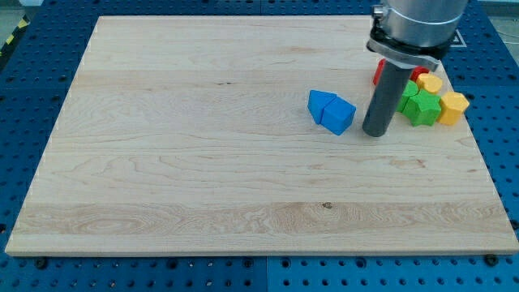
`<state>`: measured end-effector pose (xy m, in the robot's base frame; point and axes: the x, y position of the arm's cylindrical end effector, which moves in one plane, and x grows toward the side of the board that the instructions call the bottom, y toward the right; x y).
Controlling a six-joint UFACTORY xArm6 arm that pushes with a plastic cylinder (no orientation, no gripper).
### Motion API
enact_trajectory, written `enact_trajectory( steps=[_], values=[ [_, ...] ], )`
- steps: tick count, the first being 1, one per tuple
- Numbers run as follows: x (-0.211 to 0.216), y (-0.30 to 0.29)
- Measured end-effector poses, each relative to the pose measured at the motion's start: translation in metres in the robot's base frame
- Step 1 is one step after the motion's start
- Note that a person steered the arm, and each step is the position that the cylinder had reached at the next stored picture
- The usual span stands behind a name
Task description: Move the blue cubes towards center side of board
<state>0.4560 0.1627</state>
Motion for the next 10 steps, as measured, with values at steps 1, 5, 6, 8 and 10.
enact_trajectory(
  steps=[1, 5, 6, 8, 10],
  values=[
    [-0.012, -0.01],
    [-0.019, -0.077],
    [-0.024, -0.11],
    [-0.025, -0.066],
    [-0.084, -0.057]
  ],
)
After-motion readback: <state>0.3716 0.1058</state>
